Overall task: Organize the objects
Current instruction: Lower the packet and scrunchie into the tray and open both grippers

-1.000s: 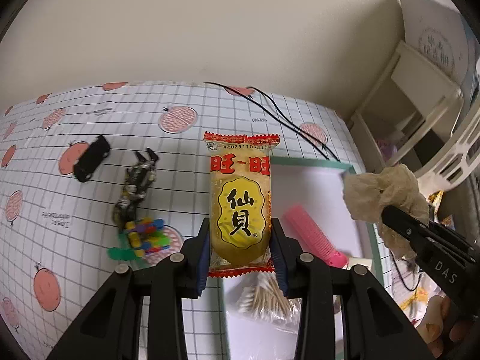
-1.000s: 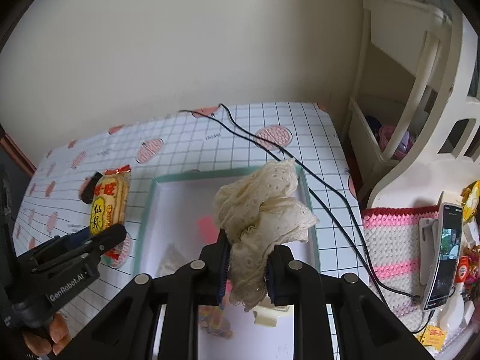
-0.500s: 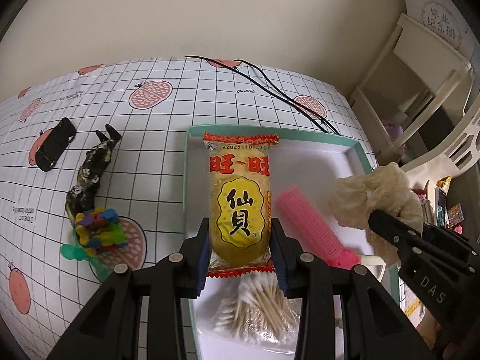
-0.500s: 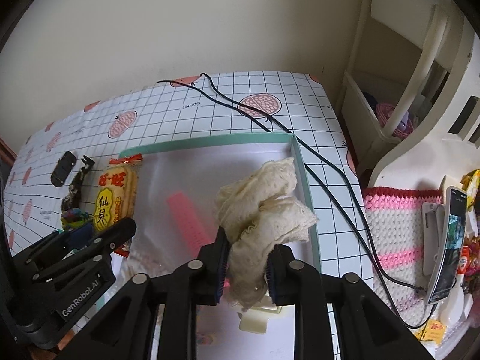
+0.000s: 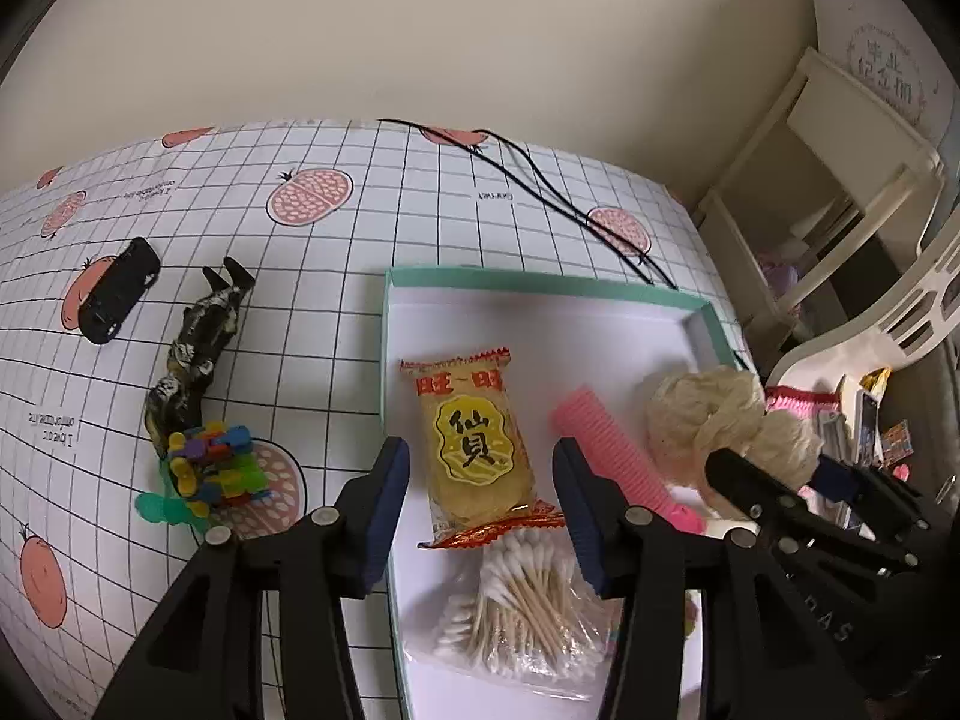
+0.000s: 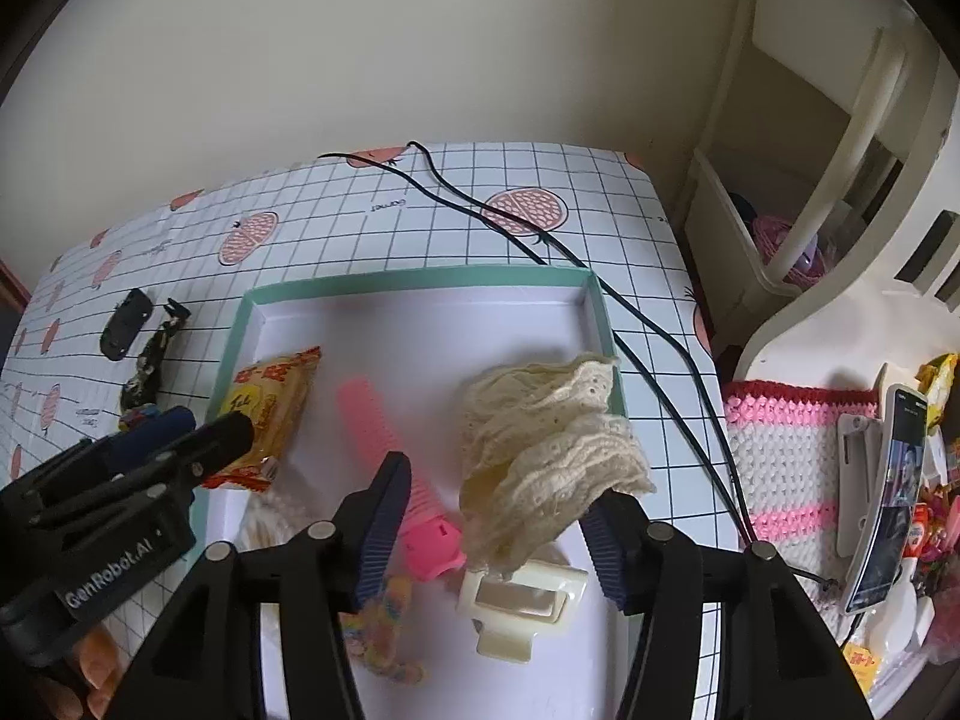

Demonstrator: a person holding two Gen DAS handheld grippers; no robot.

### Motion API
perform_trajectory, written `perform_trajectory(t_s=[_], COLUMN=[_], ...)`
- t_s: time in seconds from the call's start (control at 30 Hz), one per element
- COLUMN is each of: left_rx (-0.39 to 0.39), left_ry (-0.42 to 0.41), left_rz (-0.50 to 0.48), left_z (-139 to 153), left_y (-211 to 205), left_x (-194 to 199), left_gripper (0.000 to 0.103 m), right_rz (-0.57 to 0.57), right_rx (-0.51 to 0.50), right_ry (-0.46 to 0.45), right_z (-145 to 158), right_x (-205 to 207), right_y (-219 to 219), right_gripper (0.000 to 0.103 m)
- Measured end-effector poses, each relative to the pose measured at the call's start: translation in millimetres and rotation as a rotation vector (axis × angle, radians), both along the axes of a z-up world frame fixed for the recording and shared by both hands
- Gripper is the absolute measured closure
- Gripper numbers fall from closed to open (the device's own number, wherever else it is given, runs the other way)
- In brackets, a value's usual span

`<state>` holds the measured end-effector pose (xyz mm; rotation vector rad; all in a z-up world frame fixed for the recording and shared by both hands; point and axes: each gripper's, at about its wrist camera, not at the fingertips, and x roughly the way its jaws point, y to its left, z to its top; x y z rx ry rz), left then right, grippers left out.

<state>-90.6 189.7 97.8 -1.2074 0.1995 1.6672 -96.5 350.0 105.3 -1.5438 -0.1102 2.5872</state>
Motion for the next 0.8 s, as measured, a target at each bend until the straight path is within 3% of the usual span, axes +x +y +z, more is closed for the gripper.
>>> perform_trajectory(t_s=[0.4, 0.6, 0.67, 0.7, 0.8], left_rx=[-0.057, -0.086, -0.103, -0.108, -0.122], left_ry=[-0.006, 0.0, -0.006, -0.006, -0.003], left_rz=[0.053, 0.084, 0.096, 0.103, 0.119], left_z=[16, 15, 13, 13, 11], left_y=[-13, -19, -21, -22, -25], left_x=[-20, -28, -31, -33, -39], left_gripper=[0.037, 0.037, 0.037, 0.037, 0.036], right_rz=[0.014, 0.014, 0.017, 0.018, 0.024], right_rx=[-0.038, -0.045, -0.052, -0.052, -0.045], right_ry=[-0.006, -0.02, -0.029, -0.032, -0.034], right_z=[13, 12, 11, 11, 11], right_x=[3, 3, 3, 3, 3], right_y=[-5, -5, -4, -5, -7], right_gripper=[0.02, 0.018, 0.012, 0.004, 0.001])
